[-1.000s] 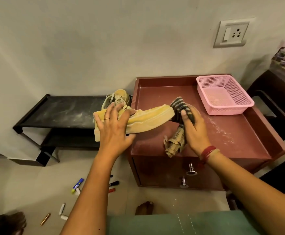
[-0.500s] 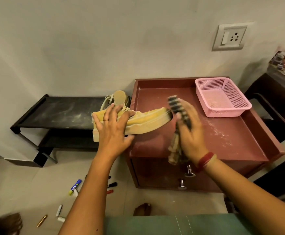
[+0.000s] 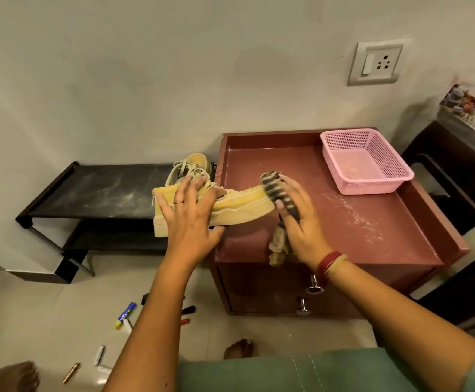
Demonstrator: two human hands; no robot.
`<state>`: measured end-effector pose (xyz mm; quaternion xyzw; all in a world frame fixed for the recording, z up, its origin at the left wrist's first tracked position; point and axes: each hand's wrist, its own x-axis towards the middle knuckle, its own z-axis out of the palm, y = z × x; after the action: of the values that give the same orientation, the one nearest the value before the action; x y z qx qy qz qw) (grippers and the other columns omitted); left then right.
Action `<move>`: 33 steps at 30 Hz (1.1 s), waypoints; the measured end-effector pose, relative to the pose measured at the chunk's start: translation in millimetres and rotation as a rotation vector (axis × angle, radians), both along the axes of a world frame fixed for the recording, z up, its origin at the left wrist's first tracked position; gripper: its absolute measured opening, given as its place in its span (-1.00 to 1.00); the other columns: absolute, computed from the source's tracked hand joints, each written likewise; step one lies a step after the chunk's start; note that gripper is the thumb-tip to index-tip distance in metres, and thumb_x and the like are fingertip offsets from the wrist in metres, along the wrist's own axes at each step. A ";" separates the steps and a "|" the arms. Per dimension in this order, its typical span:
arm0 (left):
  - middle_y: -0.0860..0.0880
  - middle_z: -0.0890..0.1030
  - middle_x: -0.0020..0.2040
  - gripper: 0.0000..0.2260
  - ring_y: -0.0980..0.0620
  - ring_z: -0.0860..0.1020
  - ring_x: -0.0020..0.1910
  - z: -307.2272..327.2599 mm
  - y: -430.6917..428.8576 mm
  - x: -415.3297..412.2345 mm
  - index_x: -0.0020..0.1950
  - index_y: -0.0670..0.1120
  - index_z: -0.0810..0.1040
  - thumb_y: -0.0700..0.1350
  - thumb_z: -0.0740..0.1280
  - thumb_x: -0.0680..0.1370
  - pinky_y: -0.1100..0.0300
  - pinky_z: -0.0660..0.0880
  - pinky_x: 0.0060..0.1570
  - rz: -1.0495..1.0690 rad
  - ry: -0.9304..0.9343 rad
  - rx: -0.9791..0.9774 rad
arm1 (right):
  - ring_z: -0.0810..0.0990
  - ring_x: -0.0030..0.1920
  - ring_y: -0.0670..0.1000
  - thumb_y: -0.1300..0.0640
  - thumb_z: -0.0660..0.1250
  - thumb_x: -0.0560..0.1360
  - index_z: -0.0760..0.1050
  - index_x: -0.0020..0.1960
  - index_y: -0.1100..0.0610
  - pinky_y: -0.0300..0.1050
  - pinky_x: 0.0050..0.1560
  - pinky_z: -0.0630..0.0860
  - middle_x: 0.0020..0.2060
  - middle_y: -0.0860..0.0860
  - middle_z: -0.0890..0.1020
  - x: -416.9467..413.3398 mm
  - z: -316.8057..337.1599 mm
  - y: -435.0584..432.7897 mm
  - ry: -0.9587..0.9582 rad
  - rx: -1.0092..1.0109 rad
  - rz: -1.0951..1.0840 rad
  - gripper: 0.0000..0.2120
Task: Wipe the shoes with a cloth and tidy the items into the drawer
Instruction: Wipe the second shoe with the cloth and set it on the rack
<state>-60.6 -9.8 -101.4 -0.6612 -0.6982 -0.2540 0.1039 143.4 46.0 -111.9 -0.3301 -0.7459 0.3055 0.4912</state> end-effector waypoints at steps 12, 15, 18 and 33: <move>-0.09 0.38 0.39 -0.49 -0.16 0.18 0.47 2.9 1.8 7.9 0.21 0.07 0.47 -0.08 0.49 0.29 -0.47 -0.11 0.29 0.080 0.057 -0.027 | 0.40 0.30 0.00 0.04 0.14 0.55 0.42 0.31 0.14 0.10 0.34 0.32 0.27 0.07 0.47 12.1 4.0 13.8 0.037 -0.161 -0.191 -0.63; -0.10 0.38 0.39 -0.47 -0.17 0.19 0.47 3.0 1.0 7.1 0.22 0.08 0.47 -0.09 0.49 0.28 -0.48 -0.10 0.29 0.101 0.074 -0.027 | 0.34 0.37 -0.03 0.18 0.16 0.56 0.40 0.33 0.14 -0.07 0.42 0.25 0.33 0.04 0.42 10.0 10.1 -2.8 0.018 0.063 -0.104 -0.65; -0.11 0.40 0.37 -0.49 -0.18 0.20 0.47 3.9 1.7 10.7 0.20 0.06 0.48 -0.10 0.49 0.28 -0.45 -0.13 0.30 0.089 0.097 -0.040 | 0.23 0.44 -0.05 0.23 0.19 0.53 0.38 0.35 0.01 -0.12 0.47 0.12 0.37 -0.06 0.38 2.2 -2.9 -4.9 -0.184 0.173 0.032 -0.60; -0.15 0.44 0.32 -0.44 -0.20 0.27 0.43 2.2 11.1 33.5 0.12 0.03 0.43 -0.09 0.56 0.19 -0.48 -0.07 0.27 0.128 0.168 -0.024 | 0.16 0.47 0.07 0.10 0.11 0.50 0.33 0.39 -0.04 0.06 0.46 0.03 0.42 -0.04 0.31 1.3 -13.3 5.4 -0.329 0.191 -0.080 -0.55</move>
<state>-27.1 1.3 -99.2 -0.6354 -0.7309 -0.1820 0.1701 144.7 51.5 -125.2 -0.3568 -0.8281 0.1554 0.4035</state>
